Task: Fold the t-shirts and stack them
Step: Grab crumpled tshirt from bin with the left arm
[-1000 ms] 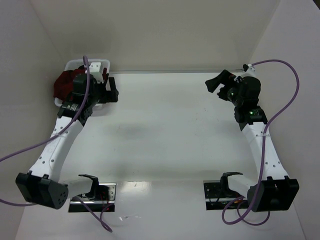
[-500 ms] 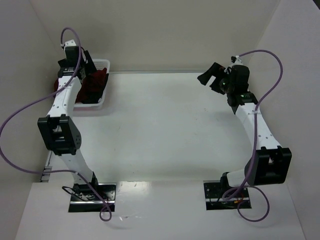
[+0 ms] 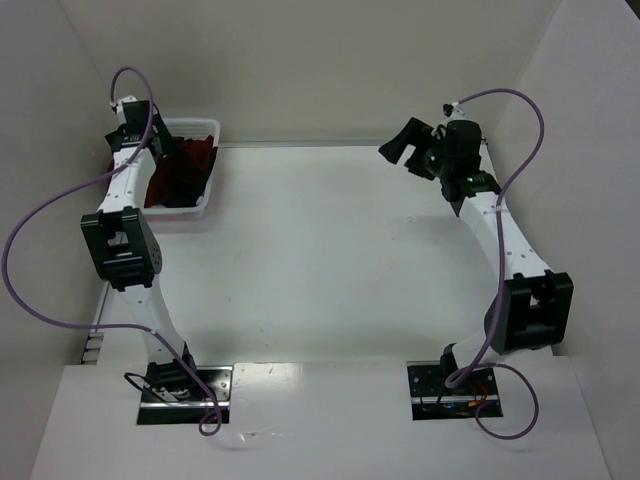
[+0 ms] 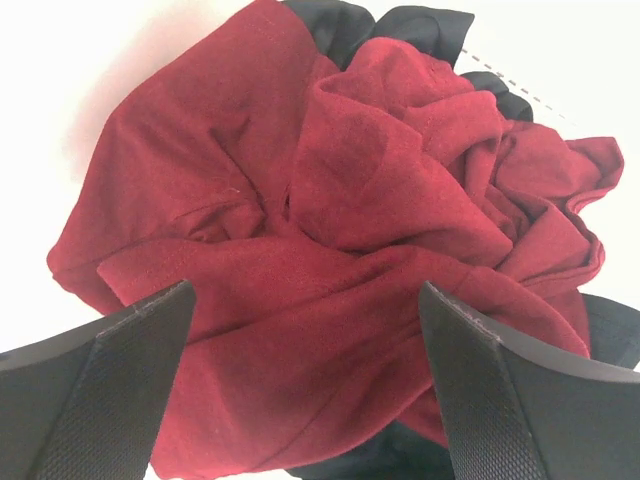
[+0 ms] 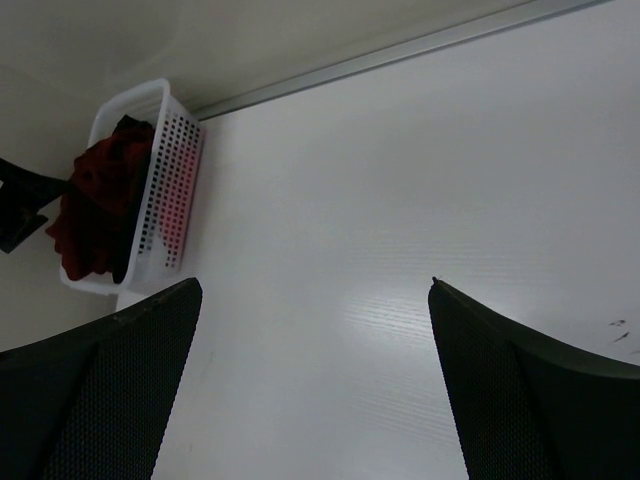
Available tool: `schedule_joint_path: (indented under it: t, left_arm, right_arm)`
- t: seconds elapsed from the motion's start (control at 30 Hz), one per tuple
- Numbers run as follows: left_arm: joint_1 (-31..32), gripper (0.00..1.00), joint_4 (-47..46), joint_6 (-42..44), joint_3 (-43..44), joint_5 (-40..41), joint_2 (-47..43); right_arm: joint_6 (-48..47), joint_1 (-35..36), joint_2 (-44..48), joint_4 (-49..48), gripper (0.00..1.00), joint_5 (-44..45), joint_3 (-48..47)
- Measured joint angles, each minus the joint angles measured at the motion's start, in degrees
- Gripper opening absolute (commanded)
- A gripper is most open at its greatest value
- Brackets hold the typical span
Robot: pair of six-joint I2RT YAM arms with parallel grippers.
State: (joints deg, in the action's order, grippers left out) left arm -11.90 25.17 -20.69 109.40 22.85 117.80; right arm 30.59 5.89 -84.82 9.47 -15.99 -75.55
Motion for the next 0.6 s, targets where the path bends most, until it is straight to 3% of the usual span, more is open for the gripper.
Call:
schedule_joint_path:
  t: [0.4, 0.53, 0.6]
  left_arm:
    - [-0.68, 0.92, -2.67, 1.77, -2.71, -6.14, 0.15]
    - [-0.68, 0.77, -2.82, 2.71, -3.98, -6.82, 0.26]
    - [-0.68, 0.58, -2.91, 2.71, -4.31, -6.95, 0.26]
  right_arm:
    - [-0.07, 1.27, -2.32, -0.07, 1.00, -0.39, -1.07]
    - [-0.28, 1.27, -3.02, -0.04, 1.00, -0.33, -1.90]
    - [-0.37, 1.27, -3.30, -0.04, 1.00, -0.28, -2.19]
